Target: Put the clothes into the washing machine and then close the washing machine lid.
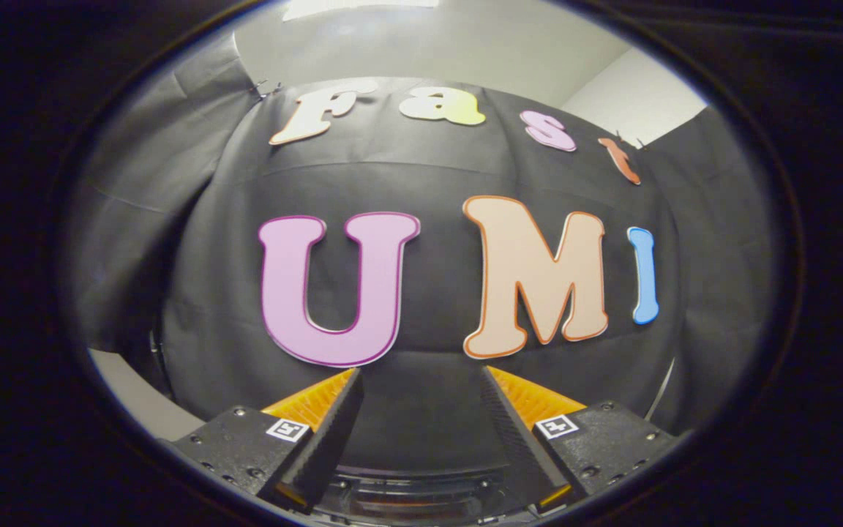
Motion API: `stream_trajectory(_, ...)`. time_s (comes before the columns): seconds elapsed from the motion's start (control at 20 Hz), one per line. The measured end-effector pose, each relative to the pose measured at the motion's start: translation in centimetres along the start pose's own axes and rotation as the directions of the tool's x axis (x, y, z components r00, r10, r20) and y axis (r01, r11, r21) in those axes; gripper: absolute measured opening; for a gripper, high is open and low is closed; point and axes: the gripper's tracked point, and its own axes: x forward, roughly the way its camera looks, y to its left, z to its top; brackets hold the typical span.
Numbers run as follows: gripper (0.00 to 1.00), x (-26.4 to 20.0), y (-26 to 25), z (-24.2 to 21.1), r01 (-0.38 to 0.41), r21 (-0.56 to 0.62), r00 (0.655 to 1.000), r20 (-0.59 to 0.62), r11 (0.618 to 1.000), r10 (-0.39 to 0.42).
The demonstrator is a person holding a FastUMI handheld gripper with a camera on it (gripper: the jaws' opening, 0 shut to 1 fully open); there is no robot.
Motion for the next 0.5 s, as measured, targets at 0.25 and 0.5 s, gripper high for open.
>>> stream_trajectory(0.25,0.96,2.2,0.3,-5.6,0.030,0.029,0.998,-0.064,0.999,-0.028)
stream_trajectory(0.5,0.96,2.1,-0.3,-10.5,0.045,0.041,0.989,-0.146,0.998,-0.039)
